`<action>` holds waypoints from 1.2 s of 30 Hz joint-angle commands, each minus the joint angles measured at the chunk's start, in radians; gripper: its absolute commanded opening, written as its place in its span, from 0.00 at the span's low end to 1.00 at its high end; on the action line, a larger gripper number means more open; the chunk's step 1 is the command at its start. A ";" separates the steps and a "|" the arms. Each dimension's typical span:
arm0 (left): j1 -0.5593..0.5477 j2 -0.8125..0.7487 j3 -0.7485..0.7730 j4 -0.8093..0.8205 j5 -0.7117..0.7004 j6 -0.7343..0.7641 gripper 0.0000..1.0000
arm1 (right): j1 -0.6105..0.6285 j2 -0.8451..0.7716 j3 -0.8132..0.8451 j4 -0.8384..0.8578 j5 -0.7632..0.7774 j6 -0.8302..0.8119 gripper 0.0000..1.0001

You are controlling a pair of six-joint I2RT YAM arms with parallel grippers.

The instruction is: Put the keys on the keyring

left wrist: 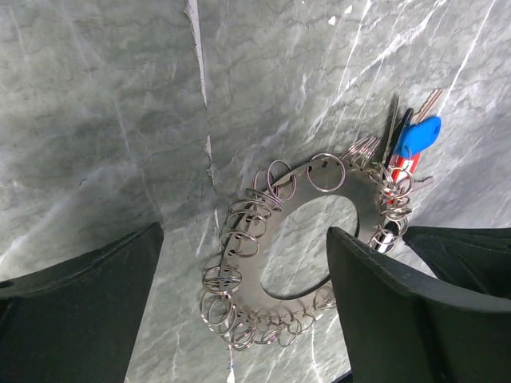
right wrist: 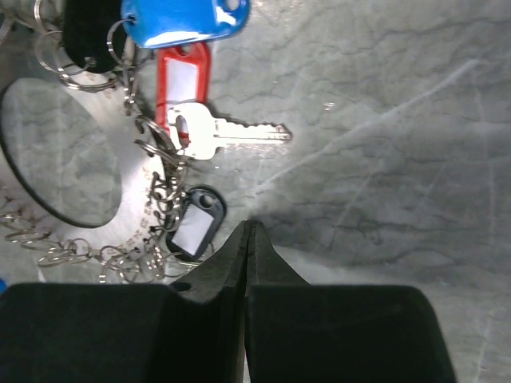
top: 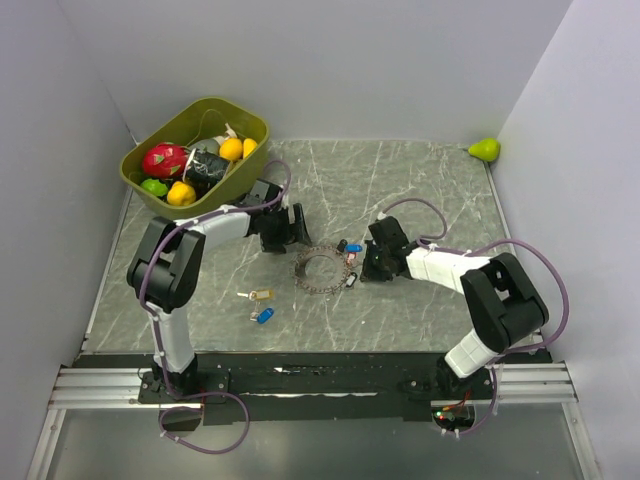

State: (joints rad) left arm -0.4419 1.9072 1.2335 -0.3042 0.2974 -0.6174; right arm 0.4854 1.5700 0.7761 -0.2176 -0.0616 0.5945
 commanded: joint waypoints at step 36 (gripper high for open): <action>-0.035 -0.060 0.011 -0.095 -0.130 0.027 0.80 | 0.067 -0.042 0.037 -0.003 0.042 -0.025 0.00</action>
State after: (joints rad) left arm -0.4732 1.8912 1.2388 -0.3710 0.1925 -0.5892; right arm 0.5442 1.4925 0.7807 -0.2115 -0.0628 0.5842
